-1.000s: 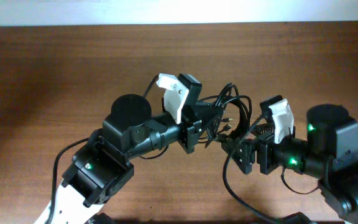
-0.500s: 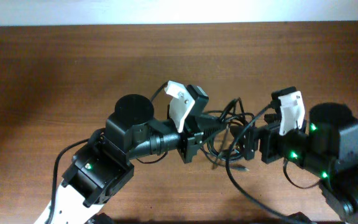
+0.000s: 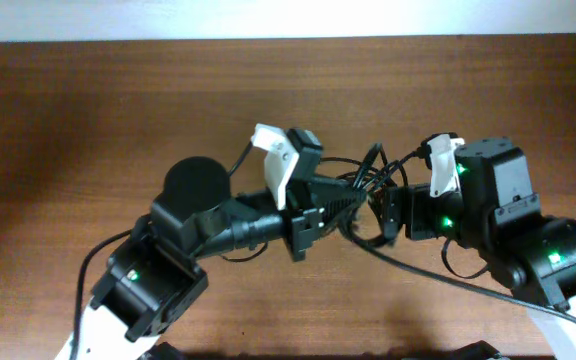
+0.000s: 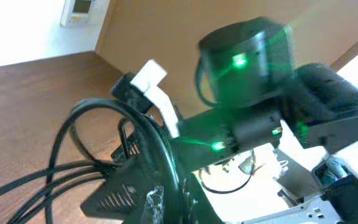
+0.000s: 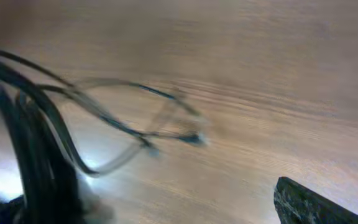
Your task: Untangle cables
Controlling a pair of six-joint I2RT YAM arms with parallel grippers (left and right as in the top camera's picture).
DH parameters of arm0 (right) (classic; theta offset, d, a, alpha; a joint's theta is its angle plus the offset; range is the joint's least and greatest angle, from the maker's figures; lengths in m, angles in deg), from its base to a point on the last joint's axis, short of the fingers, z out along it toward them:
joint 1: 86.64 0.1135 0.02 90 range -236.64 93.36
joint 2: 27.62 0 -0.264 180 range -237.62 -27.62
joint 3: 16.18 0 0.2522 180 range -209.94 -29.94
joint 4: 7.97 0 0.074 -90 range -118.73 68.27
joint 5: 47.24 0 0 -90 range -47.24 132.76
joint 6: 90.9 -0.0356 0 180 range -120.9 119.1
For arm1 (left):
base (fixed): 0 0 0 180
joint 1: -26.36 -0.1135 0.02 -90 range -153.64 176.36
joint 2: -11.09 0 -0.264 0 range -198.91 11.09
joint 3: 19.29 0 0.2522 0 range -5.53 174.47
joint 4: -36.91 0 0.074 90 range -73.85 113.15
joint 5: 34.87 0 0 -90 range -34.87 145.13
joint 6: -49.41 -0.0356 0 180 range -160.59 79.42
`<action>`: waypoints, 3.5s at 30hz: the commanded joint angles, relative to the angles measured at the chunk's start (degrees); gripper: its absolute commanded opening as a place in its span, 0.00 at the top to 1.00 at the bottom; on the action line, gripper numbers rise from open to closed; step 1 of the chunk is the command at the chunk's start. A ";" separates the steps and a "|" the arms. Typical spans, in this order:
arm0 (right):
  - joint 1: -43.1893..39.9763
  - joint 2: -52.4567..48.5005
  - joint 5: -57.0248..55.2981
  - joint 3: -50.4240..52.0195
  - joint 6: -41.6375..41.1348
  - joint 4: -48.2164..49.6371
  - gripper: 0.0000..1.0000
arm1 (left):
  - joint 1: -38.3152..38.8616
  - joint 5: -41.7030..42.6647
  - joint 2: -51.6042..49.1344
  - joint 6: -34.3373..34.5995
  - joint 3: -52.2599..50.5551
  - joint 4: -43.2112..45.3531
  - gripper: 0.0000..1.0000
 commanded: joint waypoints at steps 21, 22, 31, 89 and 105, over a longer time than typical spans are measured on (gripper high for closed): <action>-0.09 0.20 -14.62 -0.26 -11.96 -6.67 0.01 | -22.23 -47.10 11.04 2.01 1.09 -31.65 1.00; -0.09 1.07 -15.58 -0.26 -14.21 -6.43 0.01 | -22.23 -50.56 11.04 2.08 1.09 -32.98 1.00; -0.09 2.60 -15.13 -0.26 -14.23 -6.71 0.01 | -22.23 -66.01 10.97 5.01 1.09 -37.53 1.00; -0.09 -2.36 -13.18 -0.24 -12.04 -8.85 0.01 | -14.75 -31.47 -14.47 -10.97 -4.87 -29.75 0.29; -0.09 -2.36 -13.16 -0.24 -12.07 -8.85 0.01 | -9.31 -29.05 -43.01 -23.06 -9.38 -24.13 0.30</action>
